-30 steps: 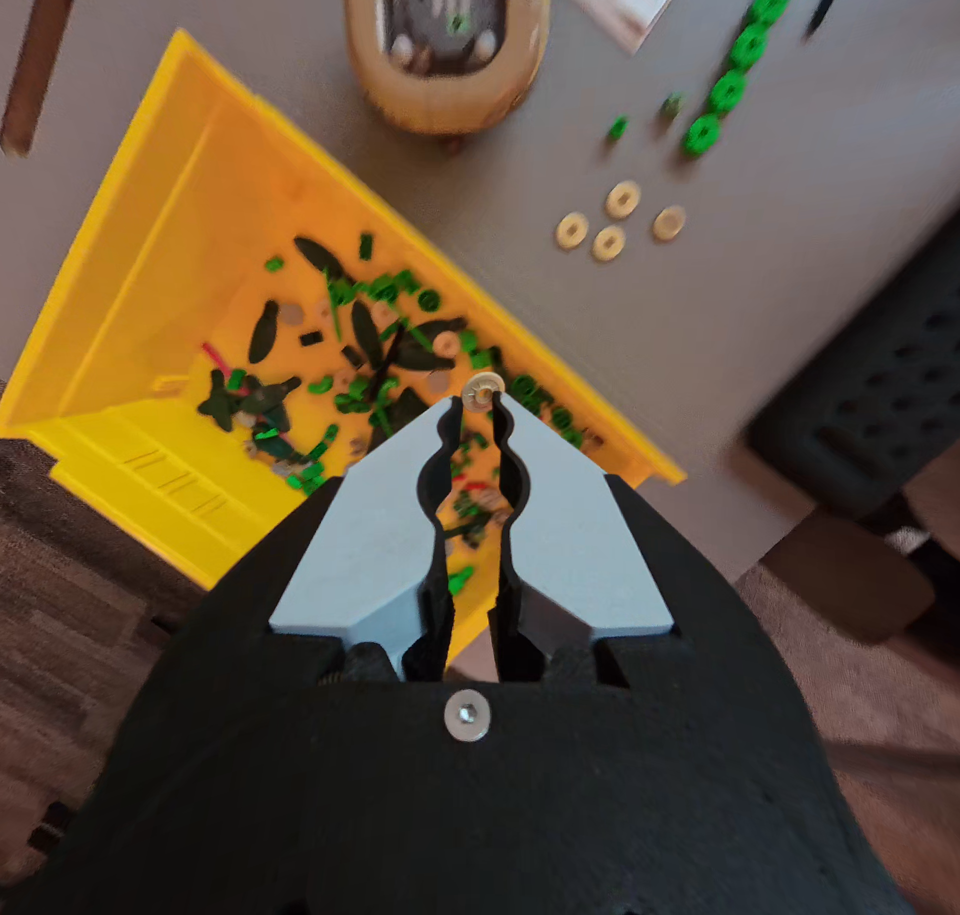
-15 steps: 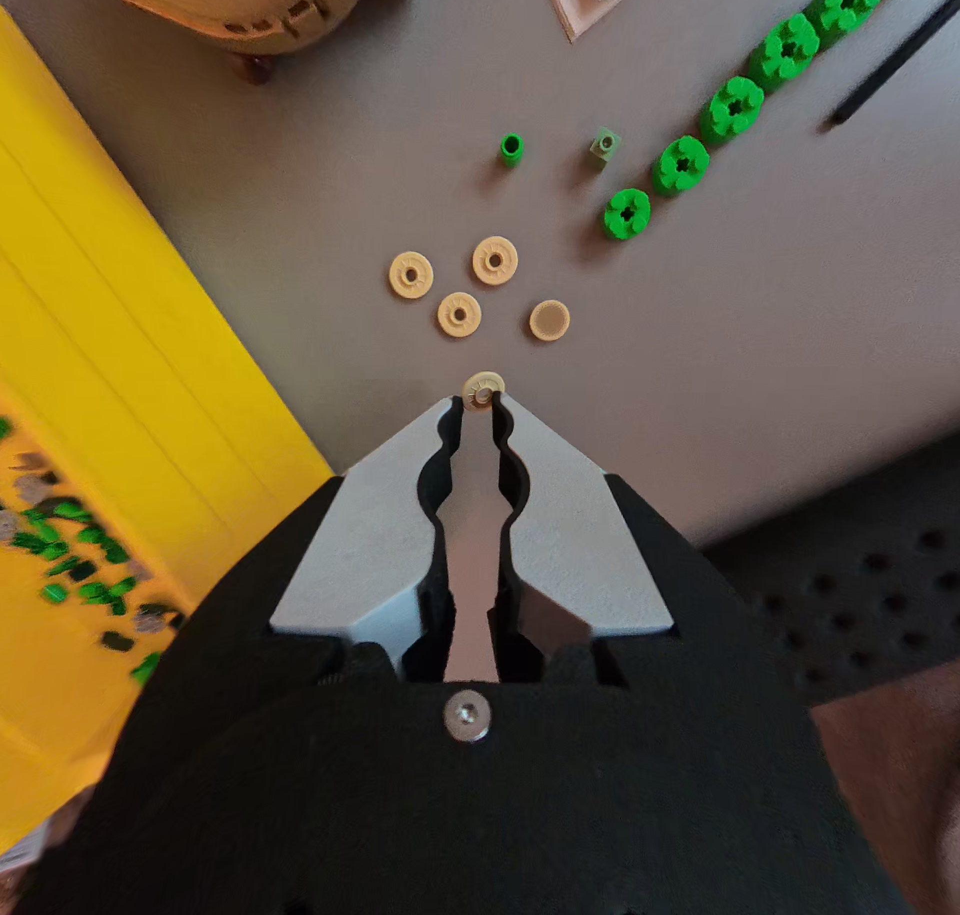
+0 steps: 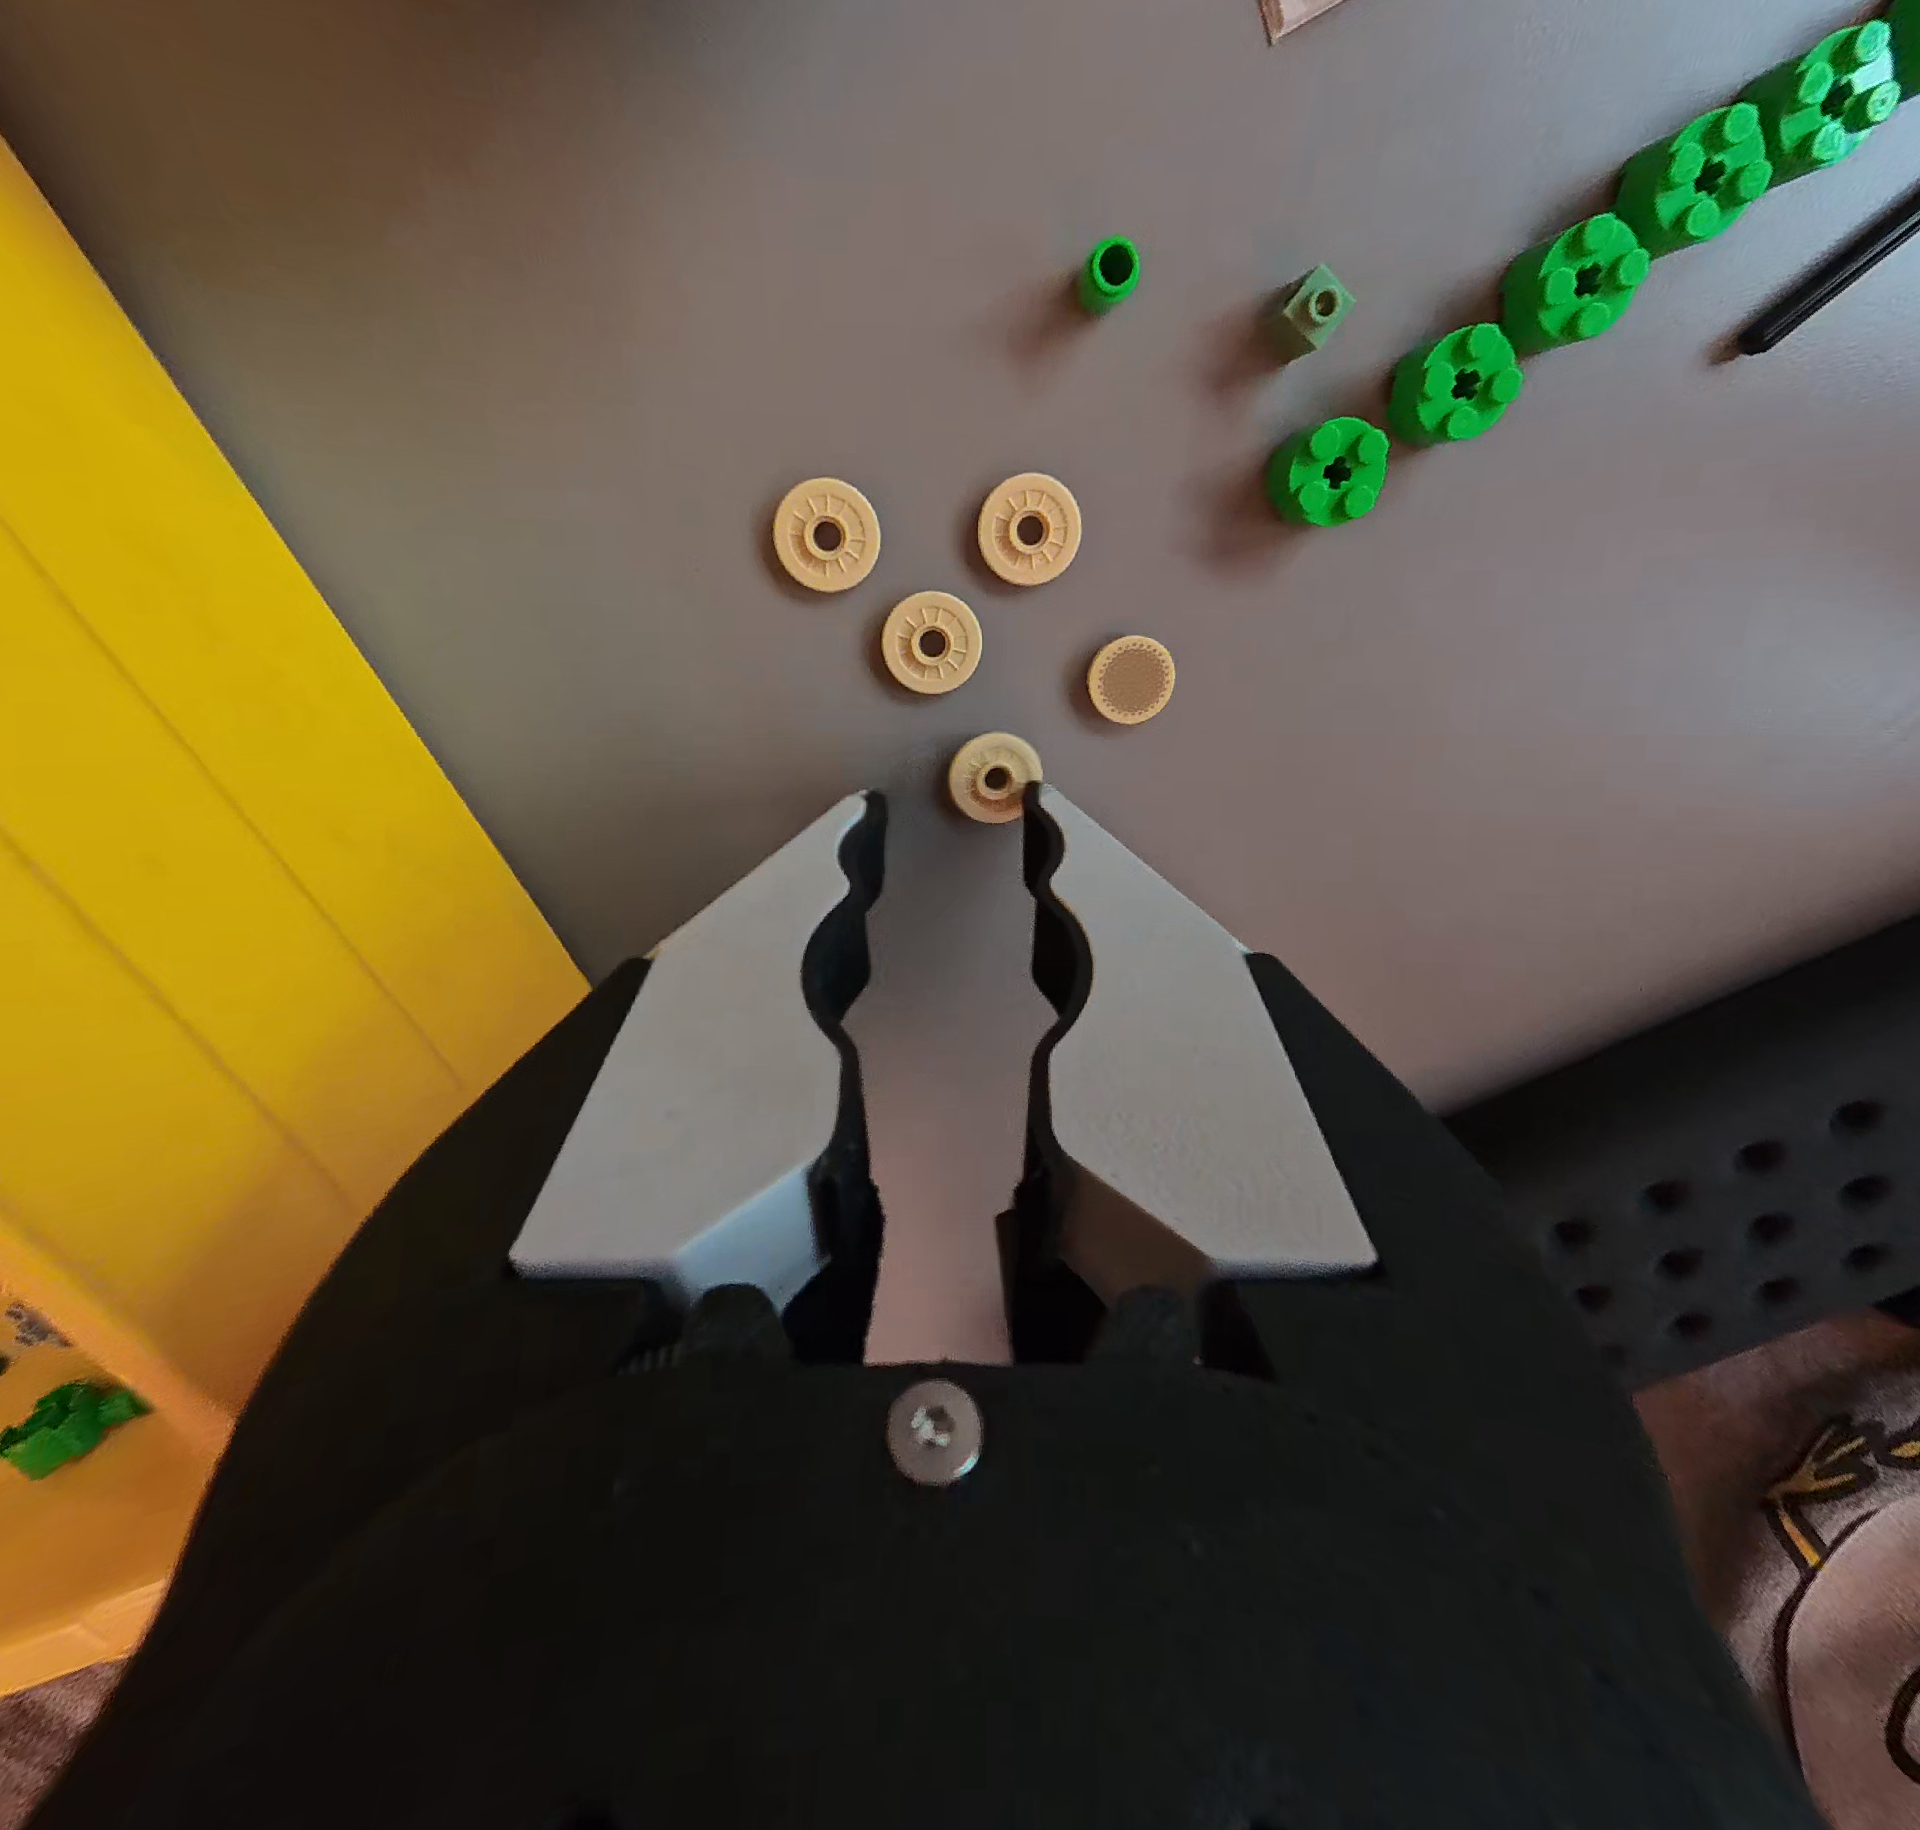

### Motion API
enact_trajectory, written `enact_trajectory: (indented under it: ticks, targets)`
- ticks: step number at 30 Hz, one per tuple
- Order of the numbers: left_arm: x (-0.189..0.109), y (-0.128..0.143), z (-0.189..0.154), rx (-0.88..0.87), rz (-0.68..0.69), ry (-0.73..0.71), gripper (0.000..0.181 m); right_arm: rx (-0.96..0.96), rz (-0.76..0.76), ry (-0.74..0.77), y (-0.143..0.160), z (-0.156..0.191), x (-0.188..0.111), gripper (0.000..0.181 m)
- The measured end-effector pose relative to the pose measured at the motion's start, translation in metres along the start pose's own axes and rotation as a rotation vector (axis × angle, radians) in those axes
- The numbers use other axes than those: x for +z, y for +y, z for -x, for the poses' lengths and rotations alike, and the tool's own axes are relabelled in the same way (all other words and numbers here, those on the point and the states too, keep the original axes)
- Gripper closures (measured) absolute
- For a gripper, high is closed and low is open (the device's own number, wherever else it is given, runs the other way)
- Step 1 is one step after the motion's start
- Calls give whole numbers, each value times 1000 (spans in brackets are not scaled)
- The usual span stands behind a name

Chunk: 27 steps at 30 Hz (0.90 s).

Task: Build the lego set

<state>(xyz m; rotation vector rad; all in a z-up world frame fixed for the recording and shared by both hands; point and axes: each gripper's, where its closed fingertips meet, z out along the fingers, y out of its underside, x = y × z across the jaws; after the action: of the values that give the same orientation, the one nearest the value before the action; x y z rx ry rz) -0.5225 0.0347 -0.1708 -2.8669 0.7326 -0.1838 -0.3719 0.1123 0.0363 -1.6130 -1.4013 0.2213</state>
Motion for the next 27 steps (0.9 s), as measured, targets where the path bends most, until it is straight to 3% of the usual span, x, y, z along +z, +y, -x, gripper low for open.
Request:
enact_trajectory:
  ticks: [1, 3, 5, 8, 11, 16, 22, 27]
  targets:
    - [-1, 0, 1, 1, -6, -3, 154, -2, -6, 1, -1, 0, -2, 149]
    - [-6, -3, 5, 10, -40, -42, 151, -5, -22, 10, -3, -2, -5, 149]
    - [-23, -12, 18, 43, -132, -185, 154, -2, -42, 13, -6, -4, -9, 149]
    - [-72, -31, 29, 102, -334, -432, 158, 10, -60, 13, -6, -7, -10, 149]
    - [-127, -46, 24, 112, -527, -575, 161, 11, -41, 17, -1, -9, -8, 149]
    - [-184, -58, 7, 110, -656, -622, 160, 9, -27, 27, 1, -8, -8, 149]
    - [-253, -67, 7, 61, -795, -782, 160, 8, -84, 81, -15, -10, -13, 146]
    - [-272, -73, 1, 61, -839, -806, 160, 60, -141, 136, -28, -16, -14, 138]
